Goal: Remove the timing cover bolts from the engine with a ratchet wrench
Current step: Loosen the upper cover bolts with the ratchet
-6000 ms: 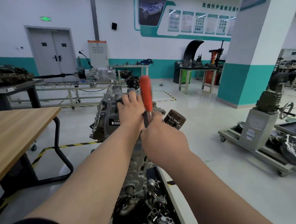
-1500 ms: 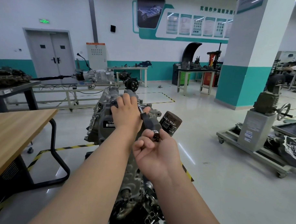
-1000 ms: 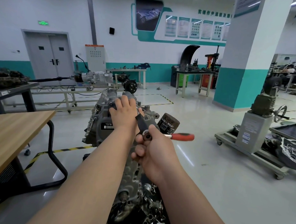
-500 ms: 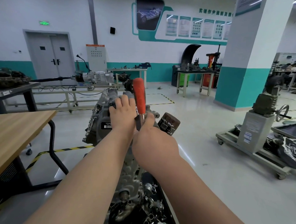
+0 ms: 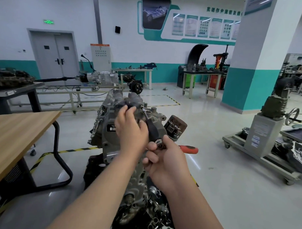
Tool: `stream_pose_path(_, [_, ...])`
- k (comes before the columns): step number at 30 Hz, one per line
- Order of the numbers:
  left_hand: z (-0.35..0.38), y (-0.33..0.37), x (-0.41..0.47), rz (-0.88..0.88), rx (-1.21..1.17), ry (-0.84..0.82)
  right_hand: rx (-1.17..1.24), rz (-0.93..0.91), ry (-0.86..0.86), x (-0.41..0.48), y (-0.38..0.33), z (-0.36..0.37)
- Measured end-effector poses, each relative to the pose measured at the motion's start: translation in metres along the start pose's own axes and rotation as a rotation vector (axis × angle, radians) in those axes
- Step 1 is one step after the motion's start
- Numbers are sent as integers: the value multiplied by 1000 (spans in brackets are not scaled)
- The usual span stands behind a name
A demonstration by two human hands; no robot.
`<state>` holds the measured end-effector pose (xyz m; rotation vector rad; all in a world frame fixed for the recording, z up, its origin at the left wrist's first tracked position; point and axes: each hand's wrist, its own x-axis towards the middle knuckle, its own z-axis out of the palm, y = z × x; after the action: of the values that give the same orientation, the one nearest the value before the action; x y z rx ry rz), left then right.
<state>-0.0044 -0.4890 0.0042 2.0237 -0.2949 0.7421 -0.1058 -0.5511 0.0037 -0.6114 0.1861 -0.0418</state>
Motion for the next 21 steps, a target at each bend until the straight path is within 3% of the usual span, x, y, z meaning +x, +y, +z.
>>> stream_pose_path(1, [-3, 6, -15, -195, -269, 3, 78, 41, -26, -1, -2, 1])
stream_pose_path(3, [-10, 16, -32, -616, -734, -175, 199, 88, -50, -4, -4, 3])
stream_pose_path(5, [-19, 22, -34, -856, -892, -467, 283, 99, -48, -7, -5, 6])
stream_pose_path(8, [-27, 27, -23, -908, -949, -679, 325, 93, -15, -10, -7, 12])
stream_pose_path(13, [-32, 35, -22, -895, -861, -694, 134, 15, 77, -9, -7, 18])
stream_pose_path(16, [-33, 39, -22, -890, -867, -659, -175, -86, 84, -4, -4, 15])
stream_pose_path(21, [-29, 43, -18, -991, -1194, -615, -893, -243, 153, -7, -15, 5])
